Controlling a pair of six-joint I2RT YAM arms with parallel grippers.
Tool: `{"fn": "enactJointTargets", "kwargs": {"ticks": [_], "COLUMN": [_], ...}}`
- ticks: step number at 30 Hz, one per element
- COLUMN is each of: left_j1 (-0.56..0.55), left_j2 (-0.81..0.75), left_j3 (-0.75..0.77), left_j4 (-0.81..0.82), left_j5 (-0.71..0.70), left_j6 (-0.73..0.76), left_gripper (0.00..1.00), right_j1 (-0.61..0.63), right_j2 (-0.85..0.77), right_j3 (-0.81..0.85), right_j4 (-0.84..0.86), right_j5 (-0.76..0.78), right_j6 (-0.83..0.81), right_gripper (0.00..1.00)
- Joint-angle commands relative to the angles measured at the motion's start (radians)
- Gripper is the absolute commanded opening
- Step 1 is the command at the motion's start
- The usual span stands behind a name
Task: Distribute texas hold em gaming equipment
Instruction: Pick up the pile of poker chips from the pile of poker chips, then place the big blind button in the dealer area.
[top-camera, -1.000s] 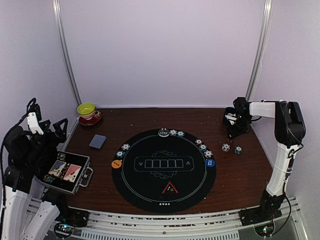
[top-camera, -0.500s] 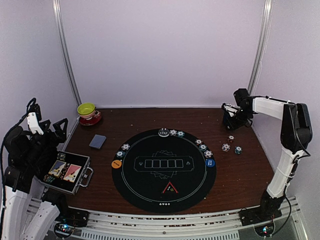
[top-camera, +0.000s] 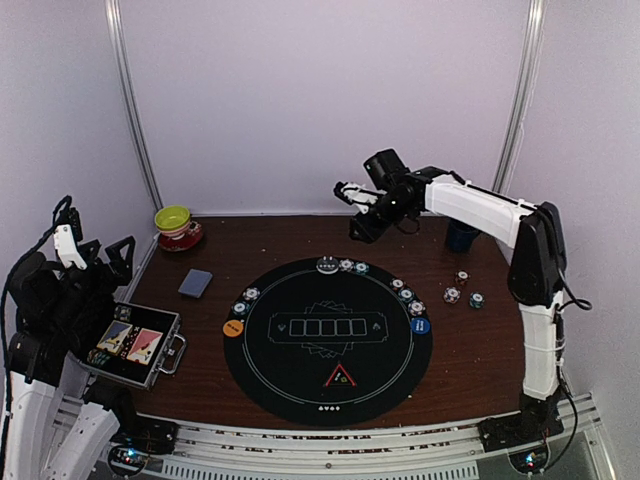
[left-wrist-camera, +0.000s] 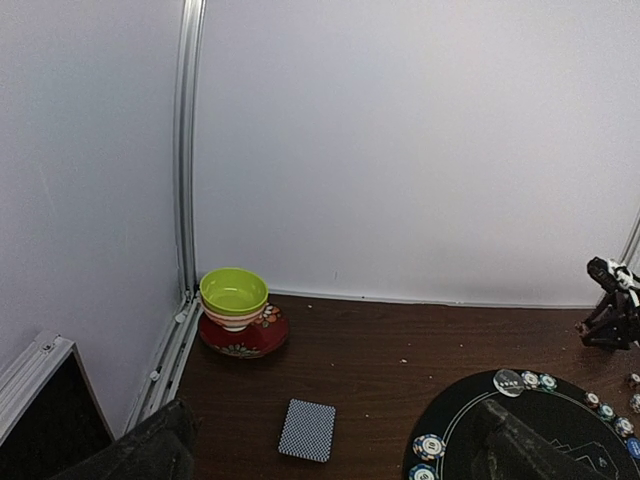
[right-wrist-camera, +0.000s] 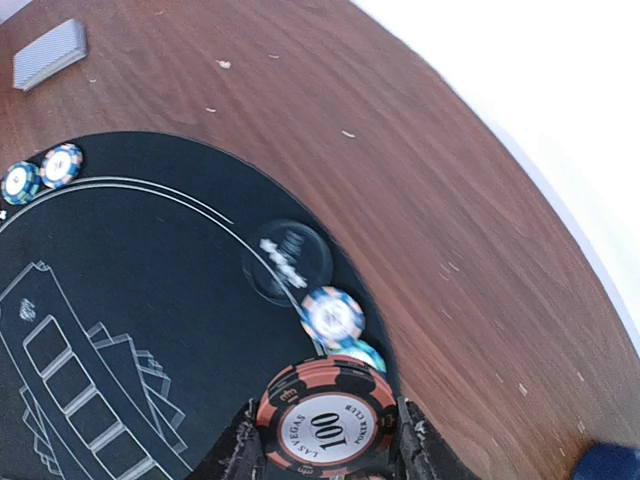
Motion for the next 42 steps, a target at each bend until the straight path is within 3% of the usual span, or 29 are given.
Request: {"fn": "enactJointTargets", "kwargs": {"ticks": [1, 12, 42], "left_j1": [0.013, 0.013, 0.014], "left_j2": [0.004, 0.012, 0.017], "left_j3": [-0.002, -0.003, -0.003], "left_j4": [0.039, 0.039, 0.03], "left_j5": [-0.002, 0.0, -0.034], "left_j6": [0.004, 0.004, 0.004], "left_gripper": [0.98, 0.98, 0.98], "right_j1": [0.066, 0.195, 0.287], "right_j2": [0.133, 0.311, 0.601], "right_j3": [0.165, 0.296, 0.515], "right_j4": [-0.054, 0.101, 0.256], "right_j5": [-0.023, -0.013, -0.038], "right_j6": [0.01, -0.011, -0.049], "right_gripper": [0.31, 0.32, 0.31]}}
